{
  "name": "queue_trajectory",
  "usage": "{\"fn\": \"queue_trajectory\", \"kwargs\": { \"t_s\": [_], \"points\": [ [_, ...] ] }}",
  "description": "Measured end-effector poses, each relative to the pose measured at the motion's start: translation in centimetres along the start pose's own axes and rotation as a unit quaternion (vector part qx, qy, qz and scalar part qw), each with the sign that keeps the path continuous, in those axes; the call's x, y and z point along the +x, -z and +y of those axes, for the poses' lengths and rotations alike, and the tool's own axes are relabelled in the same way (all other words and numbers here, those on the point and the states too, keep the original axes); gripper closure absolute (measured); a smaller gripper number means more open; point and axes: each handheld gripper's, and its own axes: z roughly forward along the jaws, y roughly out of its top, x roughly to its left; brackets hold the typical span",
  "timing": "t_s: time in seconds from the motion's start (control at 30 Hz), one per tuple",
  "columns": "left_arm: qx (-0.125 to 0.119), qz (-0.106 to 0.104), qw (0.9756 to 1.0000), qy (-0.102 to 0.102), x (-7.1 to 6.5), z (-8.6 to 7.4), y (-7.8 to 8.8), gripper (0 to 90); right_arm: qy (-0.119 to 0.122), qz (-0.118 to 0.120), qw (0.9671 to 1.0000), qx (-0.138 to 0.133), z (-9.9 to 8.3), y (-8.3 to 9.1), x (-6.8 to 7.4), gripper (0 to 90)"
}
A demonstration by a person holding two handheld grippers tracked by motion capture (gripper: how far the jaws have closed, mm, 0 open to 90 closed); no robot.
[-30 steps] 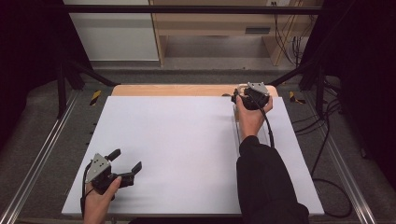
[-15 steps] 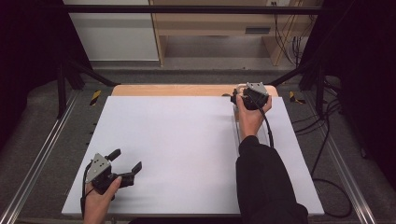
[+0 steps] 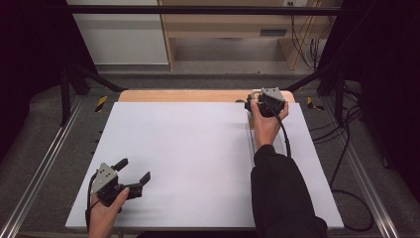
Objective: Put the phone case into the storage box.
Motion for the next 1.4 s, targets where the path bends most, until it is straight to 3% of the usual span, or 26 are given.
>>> {"fn": "queue_trajectory", "kwargs": {
  "t_s": [0.17, 0.8, 1.13, 1.4],
  "points": [
    [0.000, -0.001, 1.0000, 0.001, 0.0, 0.0, 0.0, 2.5, -0.014, 0.002, 0.9999, 0.007, -0.1, -0.1, -0.1, 6.6],
    [-0.004, -0.002, 1.0000, 0.001, 0.0, 0.1, 0.1, 2.6, -0.011, -0.006, 0.9999, 0.008, 0.3, 0.4, -0.6, 4.9],
    [-0.004, 0.000, 1.0000, 0.001, 0.0, 0.1, 0.2, 2.6, -0.008, 0.013, 0.9992, 0.038, 0.1, 0.6, -0.9, 3.8],
    [-0.004, 0.000, 1.0000, -0.001, -0.1, 0.1, 0.2, 2.6, -0.014, 0.020, 0.9992, 0.031, 0.6, 1.2, -1.0, 3.7]
  ]
}}
